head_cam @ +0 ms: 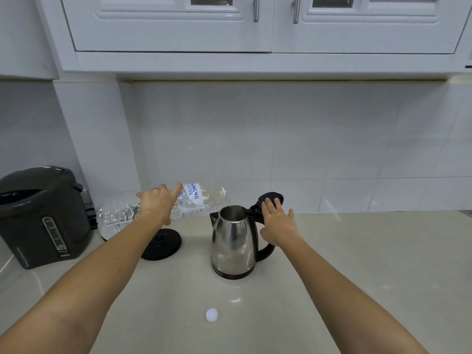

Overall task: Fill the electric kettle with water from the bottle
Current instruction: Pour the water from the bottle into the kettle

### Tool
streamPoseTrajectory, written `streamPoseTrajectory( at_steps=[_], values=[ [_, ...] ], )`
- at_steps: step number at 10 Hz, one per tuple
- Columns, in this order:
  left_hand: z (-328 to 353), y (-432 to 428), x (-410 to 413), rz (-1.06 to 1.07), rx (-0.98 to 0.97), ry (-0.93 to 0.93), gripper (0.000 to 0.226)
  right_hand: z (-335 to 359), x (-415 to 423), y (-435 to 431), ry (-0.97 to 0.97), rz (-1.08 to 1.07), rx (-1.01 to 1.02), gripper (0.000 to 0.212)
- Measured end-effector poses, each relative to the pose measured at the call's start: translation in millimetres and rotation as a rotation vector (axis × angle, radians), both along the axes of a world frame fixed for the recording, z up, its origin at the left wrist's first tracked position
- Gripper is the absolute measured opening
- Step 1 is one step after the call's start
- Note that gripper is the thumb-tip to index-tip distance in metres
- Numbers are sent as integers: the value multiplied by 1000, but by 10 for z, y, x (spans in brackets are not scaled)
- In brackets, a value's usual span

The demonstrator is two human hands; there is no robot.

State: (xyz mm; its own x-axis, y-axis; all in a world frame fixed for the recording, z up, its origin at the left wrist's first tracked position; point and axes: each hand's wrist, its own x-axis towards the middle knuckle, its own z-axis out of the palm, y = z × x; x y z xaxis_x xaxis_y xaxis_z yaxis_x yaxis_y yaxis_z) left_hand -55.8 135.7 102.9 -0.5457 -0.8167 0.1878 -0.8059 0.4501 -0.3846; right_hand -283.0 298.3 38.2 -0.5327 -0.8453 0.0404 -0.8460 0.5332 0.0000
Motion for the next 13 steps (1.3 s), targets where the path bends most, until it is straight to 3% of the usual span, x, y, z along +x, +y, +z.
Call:
streamPoseTrajectory(
  at_steps=[13],
  values=[
    [-10,-38,12,4,-12,-23,78,-12,2,-5,8,0,-9,75]
  ],
)
